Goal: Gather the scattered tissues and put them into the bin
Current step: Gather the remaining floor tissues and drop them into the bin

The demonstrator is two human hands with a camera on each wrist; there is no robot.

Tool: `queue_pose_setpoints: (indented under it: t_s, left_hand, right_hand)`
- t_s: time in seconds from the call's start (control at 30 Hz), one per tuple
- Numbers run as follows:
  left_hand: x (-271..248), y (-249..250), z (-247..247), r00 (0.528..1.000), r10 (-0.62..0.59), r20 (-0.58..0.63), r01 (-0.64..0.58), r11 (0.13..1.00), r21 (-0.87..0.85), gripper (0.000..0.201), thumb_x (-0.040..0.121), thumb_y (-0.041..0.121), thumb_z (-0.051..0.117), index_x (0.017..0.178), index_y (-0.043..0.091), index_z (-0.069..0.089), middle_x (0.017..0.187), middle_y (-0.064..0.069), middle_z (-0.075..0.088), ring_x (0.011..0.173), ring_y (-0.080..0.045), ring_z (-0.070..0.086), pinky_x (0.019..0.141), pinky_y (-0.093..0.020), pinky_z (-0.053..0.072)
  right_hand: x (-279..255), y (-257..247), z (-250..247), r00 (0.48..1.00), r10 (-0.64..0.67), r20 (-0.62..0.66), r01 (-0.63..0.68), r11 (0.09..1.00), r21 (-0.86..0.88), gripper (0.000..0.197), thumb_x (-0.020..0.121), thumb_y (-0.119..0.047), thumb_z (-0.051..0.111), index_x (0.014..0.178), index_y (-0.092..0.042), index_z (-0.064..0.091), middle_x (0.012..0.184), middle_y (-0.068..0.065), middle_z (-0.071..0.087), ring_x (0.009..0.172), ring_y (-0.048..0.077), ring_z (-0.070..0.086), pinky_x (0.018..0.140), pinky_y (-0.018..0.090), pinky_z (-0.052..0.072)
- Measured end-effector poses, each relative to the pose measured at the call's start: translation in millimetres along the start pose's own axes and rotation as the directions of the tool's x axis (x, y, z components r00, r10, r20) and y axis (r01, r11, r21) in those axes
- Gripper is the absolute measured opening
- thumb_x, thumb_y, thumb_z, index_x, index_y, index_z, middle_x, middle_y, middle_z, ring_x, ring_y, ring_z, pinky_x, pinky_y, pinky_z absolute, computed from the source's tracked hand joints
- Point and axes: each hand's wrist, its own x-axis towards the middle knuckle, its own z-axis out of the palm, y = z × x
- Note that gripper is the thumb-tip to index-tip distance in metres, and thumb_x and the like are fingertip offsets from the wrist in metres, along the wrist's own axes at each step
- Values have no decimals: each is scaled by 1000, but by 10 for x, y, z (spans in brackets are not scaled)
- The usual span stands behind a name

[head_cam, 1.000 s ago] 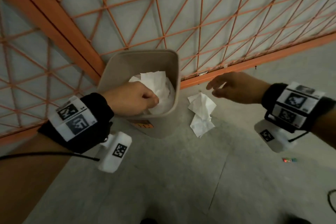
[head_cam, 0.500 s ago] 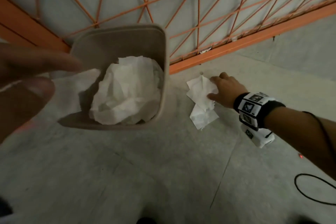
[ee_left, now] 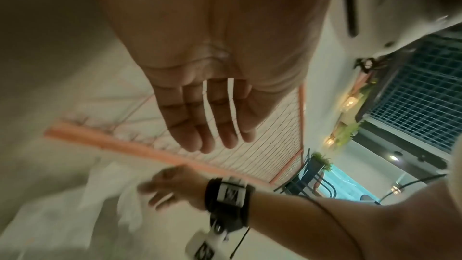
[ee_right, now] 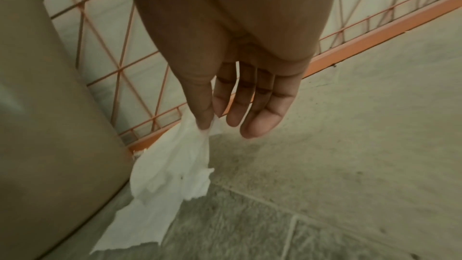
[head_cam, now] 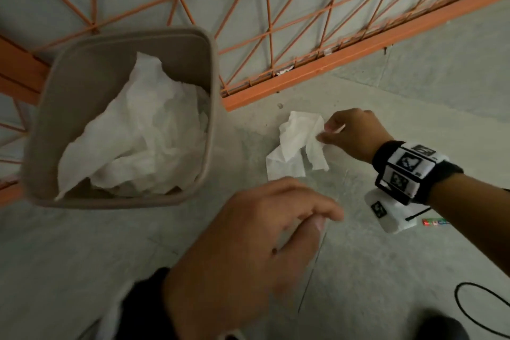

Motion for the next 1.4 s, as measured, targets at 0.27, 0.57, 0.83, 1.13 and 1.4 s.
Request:
queue_pose_setpoints:
  t_s: [0.27,0.57,0.83,1.13,1.4]
  left_hand:
    - [1010,-799,672,922,-383,-47,380,880,284,56,93,24,51,144,31,27,154,0,18,118,-32,54,98,-41,46]
    - [1296,-1043,932,963,-221,-152,267,830,489,23,92,16,51,112,15,63,108,-10,61,97,-35,62,76,-41,50]
    - [622,-1087,814,921,-293,-255,341,925,166,19,87,13,58,103,19,66,101,-4,68,92,-23,63,79,-32,53]
    - [-879,-991,511,905,-364,-221,362,931,-52,12,85,17,67,94,22,74,93,10,68,85,-3,66,78,-25,56]
    - [-1574,-551,91,841,-378,-387,306,922,-235,19,78,41,66,95,37,72,98,20,67,89,0,67,71,-12,54]
  right_hand:
    - [-303,220,-234,987,135,88,-152,960,235,17,76,-25,79,79,-11,69,72,6,75,69,22,73,73,31,60]
    - [-575,464,-401,976,144,164,-183,950,254,11,83,-22,71,94,-26,74,73,3,75,65,17,71,73,27,59]
    - [-830,328,-759,980,84,179,-141,931,338,23,89,-5,58,89,-21,75,85,12,72,67,16,63,64,28,56]
    - [-1168,-1408,-1306,863,-448,234,293,820,491,9,85,-5,66,87,-10,74,77,13,74,66,20,69,66,29,61]
    - [-929,-2712,-1035,752,-653,89,656,754,-11,13,81,-22,67,92,-19,75,65,-9,70,60,3,66,58,12,49]
